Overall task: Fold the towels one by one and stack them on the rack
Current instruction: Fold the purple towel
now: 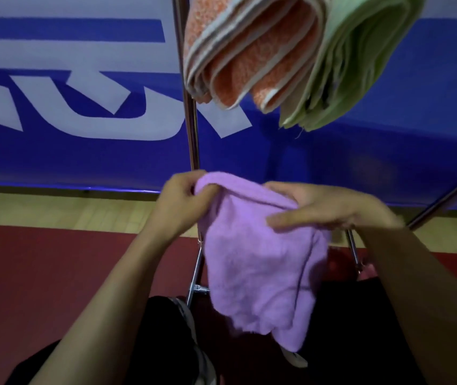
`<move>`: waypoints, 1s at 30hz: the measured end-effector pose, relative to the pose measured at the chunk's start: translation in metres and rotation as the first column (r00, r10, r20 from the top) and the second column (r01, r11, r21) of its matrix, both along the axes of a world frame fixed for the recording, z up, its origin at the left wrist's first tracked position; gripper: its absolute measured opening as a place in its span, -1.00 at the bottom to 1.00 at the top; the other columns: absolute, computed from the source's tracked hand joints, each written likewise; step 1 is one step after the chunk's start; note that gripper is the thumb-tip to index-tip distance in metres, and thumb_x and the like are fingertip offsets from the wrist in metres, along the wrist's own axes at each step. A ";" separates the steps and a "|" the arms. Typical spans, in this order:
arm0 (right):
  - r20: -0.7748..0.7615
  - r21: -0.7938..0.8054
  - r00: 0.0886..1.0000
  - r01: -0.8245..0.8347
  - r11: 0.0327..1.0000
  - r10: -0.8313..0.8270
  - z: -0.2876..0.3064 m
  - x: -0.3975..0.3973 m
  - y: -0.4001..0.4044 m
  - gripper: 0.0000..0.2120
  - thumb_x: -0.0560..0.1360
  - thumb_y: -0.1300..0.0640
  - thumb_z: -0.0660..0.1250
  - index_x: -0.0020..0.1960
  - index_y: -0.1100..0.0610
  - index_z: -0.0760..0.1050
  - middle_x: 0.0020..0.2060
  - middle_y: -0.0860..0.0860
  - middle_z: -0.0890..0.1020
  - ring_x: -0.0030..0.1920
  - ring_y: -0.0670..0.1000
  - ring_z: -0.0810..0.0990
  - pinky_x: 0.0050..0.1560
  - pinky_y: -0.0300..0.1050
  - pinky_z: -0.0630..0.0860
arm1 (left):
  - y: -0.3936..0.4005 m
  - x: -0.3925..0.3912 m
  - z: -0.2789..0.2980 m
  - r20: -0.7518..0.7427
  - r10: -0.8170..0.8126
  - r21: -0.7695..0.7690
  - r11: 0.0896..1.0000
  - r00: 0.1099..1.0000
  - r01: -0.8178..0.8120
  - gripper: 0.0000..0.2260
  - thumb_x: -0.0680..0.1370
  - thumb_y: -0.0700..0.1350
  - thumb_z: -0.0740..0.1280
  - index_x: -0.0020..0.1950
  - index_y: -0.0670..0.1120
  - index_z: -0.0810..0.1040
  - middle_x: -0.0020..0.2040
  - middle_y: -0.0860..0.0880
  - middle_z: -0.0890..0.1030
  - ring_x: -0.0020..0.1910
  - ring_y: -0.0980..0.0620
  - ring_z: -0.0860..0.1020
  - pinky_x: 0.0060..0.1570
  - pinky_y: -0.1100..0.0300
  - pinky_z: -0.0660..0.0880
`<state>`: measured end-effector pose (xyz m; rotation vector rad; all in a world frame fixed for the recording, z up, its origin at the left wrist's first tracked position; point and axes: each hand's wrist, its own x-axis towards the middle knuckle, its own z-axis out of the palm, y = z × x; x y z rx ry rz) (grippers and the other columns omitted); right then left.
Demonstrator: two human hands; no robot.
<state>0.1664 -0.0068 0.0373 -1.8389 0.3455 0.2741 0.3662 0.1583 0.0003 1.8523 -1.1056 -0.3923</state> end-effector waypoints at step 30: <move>-0.583 -0.753 0.668 -0.232 0.615 -0.462 -0.083 -0.047 -0.089 -0.95 0.43 0.24 0.32 -0.18 0.15 0.56 -0.22 0.08 0.61 -0.21 0.09 0.57 -0.35 -0.21 0.47 | 0.009 0.040 -0.015 -0.486 0.664 0.322 0.741 0.568 -0.589 -0.70 0.66 0.06 0.13 -0.03 -0.15 0.46 -0.15 -0.13 0.52 -0.10 0.01 0.57 -0.08 0.09 0.45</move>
